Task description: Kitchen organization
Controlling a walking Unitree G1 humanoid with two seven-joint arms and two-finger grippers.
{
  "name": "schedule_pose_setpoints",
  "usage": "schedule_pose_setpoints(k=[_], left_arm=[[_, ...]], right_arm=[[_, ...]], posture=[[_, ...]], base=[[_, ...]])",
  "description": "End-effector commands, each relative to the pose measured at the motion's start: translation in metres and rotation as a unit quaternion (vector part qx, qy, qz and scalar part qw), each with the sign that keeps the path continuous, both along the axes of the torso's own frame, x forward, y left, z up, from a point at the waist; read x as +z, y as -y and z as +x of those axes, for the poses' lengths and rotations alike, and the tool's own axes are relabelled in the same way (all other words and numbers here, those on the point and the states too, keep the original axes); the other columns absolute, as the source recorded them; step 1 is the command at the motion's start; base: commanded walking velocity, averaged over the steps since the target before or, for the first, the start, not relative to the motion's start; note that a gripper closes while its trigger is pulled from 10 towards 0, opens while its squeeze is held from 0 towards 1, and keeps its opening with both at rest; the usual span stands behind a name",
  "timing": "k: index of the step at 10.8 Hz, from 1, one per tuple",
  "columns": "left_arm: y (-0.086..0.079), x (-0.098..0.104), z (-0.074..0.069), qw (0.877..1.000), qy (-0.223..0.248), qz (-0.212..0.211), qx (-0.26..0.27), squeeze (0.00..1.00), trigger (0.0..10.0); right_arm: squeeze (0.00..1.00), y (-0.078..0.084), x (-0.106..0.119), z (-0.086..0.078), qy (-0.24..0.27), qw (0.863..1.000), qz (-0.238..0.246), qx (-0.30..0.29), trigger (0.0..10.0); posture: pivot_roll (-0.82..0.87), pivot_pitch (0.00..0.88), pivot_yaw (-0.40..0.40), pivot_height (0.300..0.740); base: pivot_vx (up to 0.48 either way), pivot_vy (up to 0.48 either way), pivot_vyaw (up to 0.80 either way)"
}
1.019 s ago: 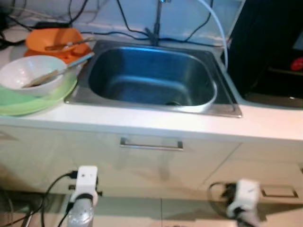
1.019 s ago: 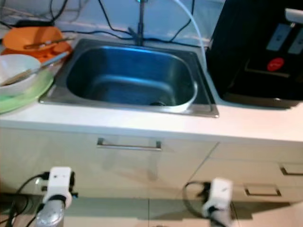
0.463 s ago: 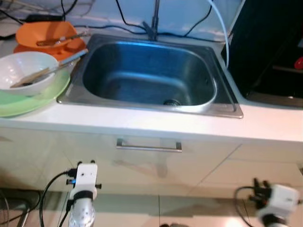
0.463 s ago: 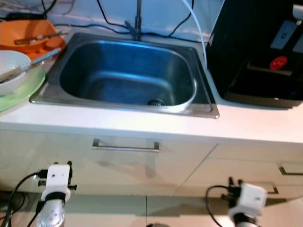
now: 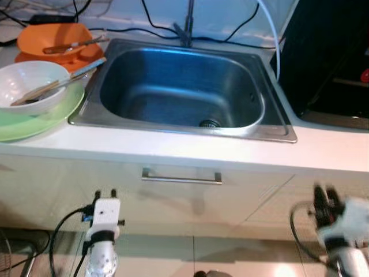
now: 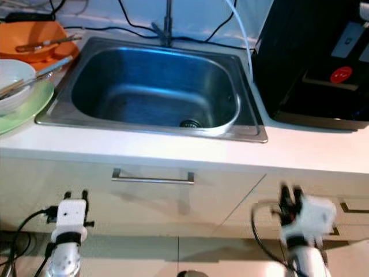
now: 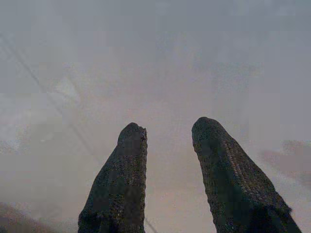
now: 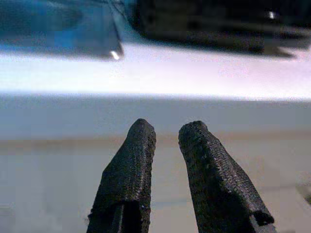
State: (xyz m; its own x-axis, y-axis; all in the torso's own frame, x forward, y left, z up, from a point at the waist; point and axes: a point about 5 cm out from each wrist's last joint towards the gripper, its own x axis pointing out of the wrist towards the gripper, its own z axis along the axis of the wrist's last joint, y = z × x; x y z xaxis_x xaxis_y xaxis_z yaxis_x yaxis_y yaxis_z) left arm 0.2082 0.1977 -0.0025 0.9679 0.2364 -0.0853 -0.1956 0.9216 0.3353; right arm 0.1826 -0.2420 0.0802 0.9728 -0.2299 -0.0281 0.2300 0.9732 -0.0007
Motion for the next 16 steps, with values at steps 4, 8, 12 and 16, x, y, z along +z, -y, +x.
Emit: schedule_pose_setpoints(k=[4, 8, 12, 16], left_arm=[[0.004, -0.005, 0.000, 0.999, -0.007, -0.015, -0.028, 0.00, 10.0], [0.007, -0.012, 0.004, 0.994, -0.059, -0.005, -0.093, 0.00, 10.0], [-0.046, 0.025, 0.006, 0.983, -0.110, -0.045, -0.138, 0.00, 10.0], [-0.037, -0.019, -0.006, 0.953, -0.253, -0.132, -0.103, 0.00, 10.0]], right_arm=[[0.00, -0.007, 0.010, 0.001, -0.016, 1.000, 0.006, -0.003, 10.0], [0.00, -0.006, -0.006, 0.000, -0.061, 0.998, 0.009, -0.007, 10.0], [0.00, -0.012, -0.011, 0.009, -0.066, 0.998, 0.019, -0.001, 10.0], [0.00, -0.018, -0.017, 0.013, -0.072, 0.997, 0.026, 0.004, 10.0]], posture=[[-0.12, 0.089, -0.095, 0.740], [-0.09, 0.100, -0.107, 0.740], [-0.09, 0.097, -0.110, 0.740], [-0.08, 0.096, -0.104, 0.740]], base=[[0.000, 0.000, 0.00], [0.000, 0.000, 0.00], [0.000, 0.000, 0.00], [0.000, 0.000, 0.00]])
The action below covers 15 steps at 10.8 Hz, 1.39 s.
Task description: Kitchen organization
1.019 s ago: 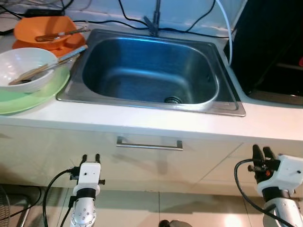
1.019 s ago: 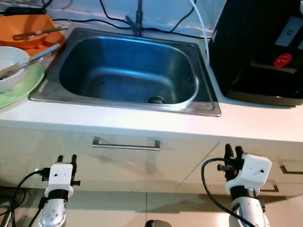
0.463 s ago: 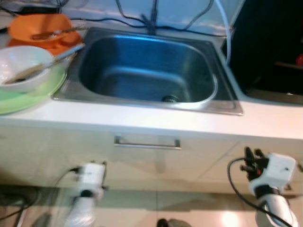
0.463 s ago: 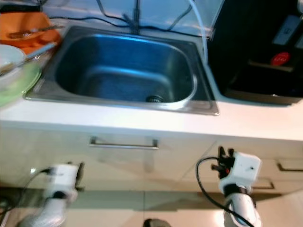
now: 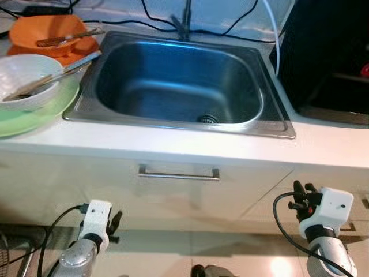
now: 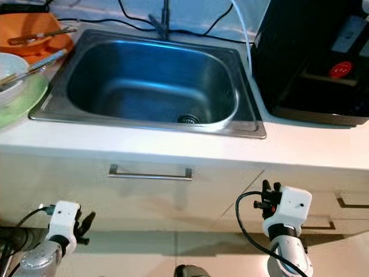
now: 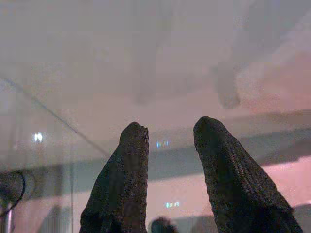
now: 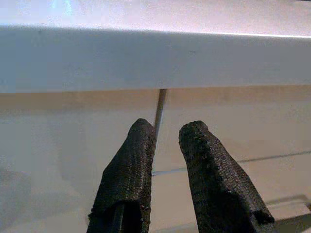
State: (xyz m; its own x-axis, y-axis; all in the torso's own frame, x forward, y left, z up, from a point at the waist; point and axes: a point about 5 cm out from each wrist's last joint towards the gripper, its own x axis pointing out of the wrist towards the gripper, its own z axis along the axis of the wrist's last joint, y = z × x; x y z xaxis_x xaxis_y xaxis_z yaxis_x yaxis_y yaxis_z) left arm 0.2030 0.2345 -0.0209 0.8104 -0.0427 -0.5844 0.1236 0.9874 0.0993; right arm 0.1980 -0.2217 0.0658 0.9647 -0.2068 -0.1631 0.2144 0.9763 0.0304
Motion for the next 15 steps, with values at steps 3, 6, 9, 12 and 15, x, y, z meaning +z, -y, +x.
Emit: schedule_pose_setpoints(k=[3, 6, 9, 12, 15], left_arm=[[-0.002, -0.004, -0.009, 1.000, -0.024, -0.010, 0.001, 0.00, 10.0], [-0.001, 0.031, -0.016, 0.999, 0.029, -0.010, -0.020, 0.00, 10.0], [-0.002, 0.068, -0.022, 0.997, 0.076, 0.011, -0.030, 0.00, 10.0], [-0.001, 0.109, -0.024, 0.988, 0.139, 0.047, -0.044, 0.00, 10.0], [0.004, 0.157, -0.007, 0.966, 0.245, 0.077, -0.037, 0.00, 10.0]], right_arm=[[0.00, 0.002, -0.006, 0.000, -0.015, 1.000, -0.003, -0.005, 10.0], [0.00, 0.003, -0.006, 0.001, -0.013, 1.000, -0.005, -0.006, 10.0], [0.00, 0.002, -0.007, 0.003, -0.013, 1.000, -0.005, 0.000, 10.0], [0.00, 0.005, 0.004, 0.008, 0.004, 1.000, -0.011, 0.004, 10.0], [0.00, 0.008, 0.040, 0.022, 0.061, 0.998, -0.026, 0.009, 10.0]], posture=[[-0.08, 0.098, -0.103, 0.740], [-0.08, 0.093, -0.100, 0.740], [-0.06, 0.091, -0.107, 0.740], [-0.06, 0.093, -0.113, 0.740], [-0.06, 0.100, -0.125, 0.740]], base=[[0.000, 0.000, 0.00], [0.000, 0.000, 0.00], [0.000, 0.000, 0.00], [0.000, 0.000, 0.00], [0.000, 0.000, 0.00]])
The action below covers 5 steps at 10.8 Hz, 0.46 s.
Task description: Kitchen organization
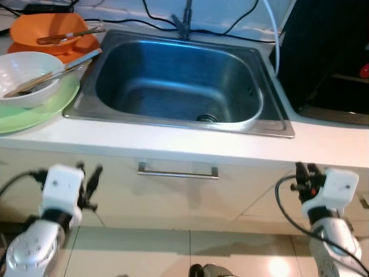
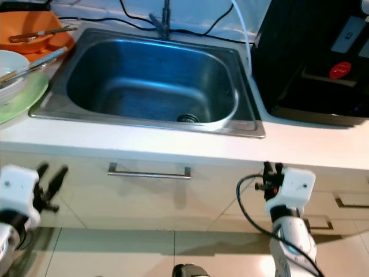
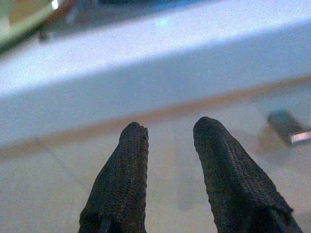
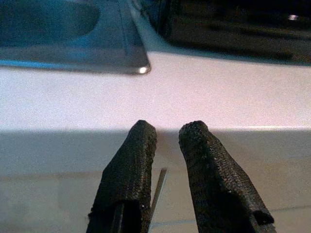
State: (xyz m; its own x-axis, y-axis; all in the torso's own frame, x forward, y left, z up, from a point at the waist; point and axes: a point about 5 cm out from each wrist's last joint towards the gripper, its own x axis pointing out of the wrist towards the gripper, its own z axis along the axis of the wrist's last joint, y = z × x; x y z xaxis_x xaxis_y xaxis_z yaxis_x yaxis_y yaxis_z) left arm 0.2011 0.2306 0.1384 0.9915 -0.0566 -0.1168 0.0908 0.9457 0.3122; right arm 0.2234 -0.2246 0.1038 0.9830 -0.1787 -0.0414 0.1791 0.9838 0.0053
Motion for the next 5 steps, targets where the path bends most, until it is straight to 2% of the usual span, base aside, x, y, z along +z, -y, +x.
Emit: schedule_pose_setpoints(k=[1, 2, 5], left_arm=[[0.003, 0.017, 0.004, 0.999, 0.037, 0.010, 0.006, 0.00, 10.0], [0.004, 0.025, 0.007, 0.998, 0.055, 0.012, 0.007, 0.00, 10.0], [0.012, 0.056, 0.021, 0.991, 0.130, 0.013, -0.001, 0.00, 10.0]], right_arm=[[0.00, 0.006, 0.025, 0.008, 0.043, 0.999, -0.013, -0.010, 10.0], [0.00, 0.006, 0.036, 0.011, 0.060, 0.998, -0.015, -0.012, 10.0], [0.00, -0.001, 0.098, 0.027, 0.155, 0.988, -0.026, 0.000, 10.0]], posture=[[-0.06, 0.094, -0.124, 0.740], [-0.06, 0.093, -0.123, 0.740], [-0.07, 0.086, -0.122, 0.740]], base=[[0.000, 0.000, 0.00], [0.000, 0.000, 0.00], [0.000, 0.000, 0.00]])
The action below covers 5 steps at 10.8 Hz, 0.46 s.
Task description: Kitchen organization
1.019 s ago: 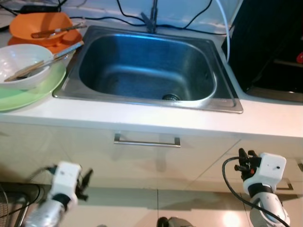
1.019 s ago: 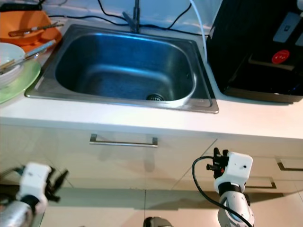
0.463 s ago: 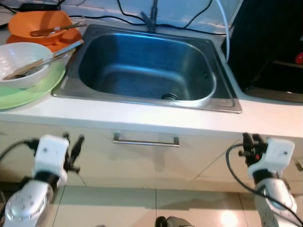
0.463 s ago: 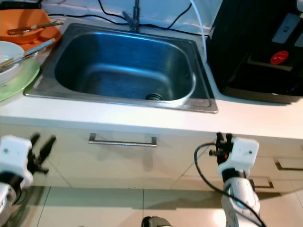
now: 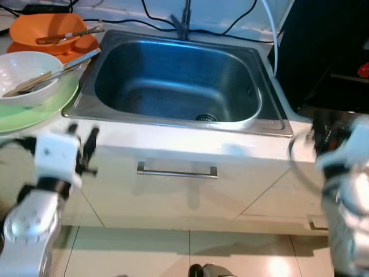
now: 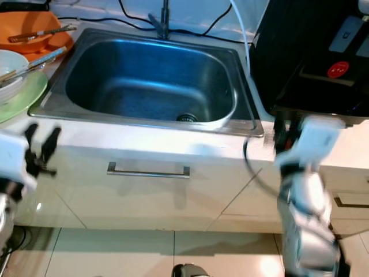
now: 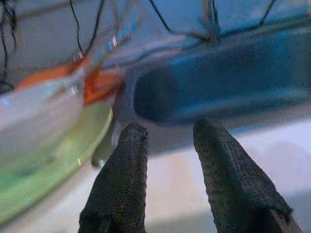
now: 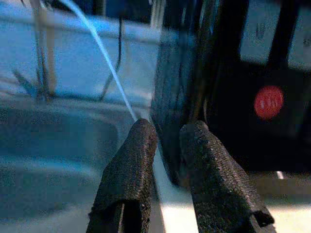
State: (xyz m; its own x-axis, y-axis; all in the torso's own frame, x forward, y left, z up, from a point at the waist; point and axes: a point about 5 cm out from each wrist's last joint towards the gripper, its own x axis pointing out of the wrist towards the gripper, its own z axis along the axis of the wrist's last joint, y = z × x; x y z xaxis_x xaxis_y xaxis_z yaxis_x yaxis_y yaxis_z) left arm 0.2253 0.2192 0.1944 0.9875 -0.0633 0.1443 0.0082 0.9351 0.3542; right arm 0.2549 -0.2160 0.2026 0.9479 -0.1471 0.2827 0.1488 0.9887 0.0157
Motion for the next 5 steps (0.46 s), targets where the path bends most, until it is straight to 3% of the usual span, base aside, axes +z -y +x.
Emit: schedule_pose_setpoints(k=[1, 3, 5], left_arm=[[0.002, 0.003, 0.003, 1.000, 0.009, -0.008, -0.001, 0.00, 10.0], [0.014, 0.001, 0.026, 0.999, 0.013, -0.026, -0.017, 0.00, 10.0], [0.029, 0.000, 0.053, 0.998, 0.014, -0.050, -0.035, 0.00, 10.0]], right_arm=[[0.00, 0.004, 0.009, -0.001, 0.008, 1.000, -0.001, -0.012, 10.0], [0.00, -0.013, 0.016, 0.013, 0.019, 1.000, 0.015, 0.017, 10.0], [0.00, -0.039, -0.007, 0.030, -0.027, 0.998, 0.025, 0.045, 10.0]], posture=[[-0.06, 0.084, -0.123, 0.740], [-0.07, 0.069, -0.124, 0.740], [-0.07, 0.055, -0.125, 0.740]], base=[[0.000, 0.000, 0.00], [0.000, 0.000, 0.00], [0.000, 0.000, 0.00]])
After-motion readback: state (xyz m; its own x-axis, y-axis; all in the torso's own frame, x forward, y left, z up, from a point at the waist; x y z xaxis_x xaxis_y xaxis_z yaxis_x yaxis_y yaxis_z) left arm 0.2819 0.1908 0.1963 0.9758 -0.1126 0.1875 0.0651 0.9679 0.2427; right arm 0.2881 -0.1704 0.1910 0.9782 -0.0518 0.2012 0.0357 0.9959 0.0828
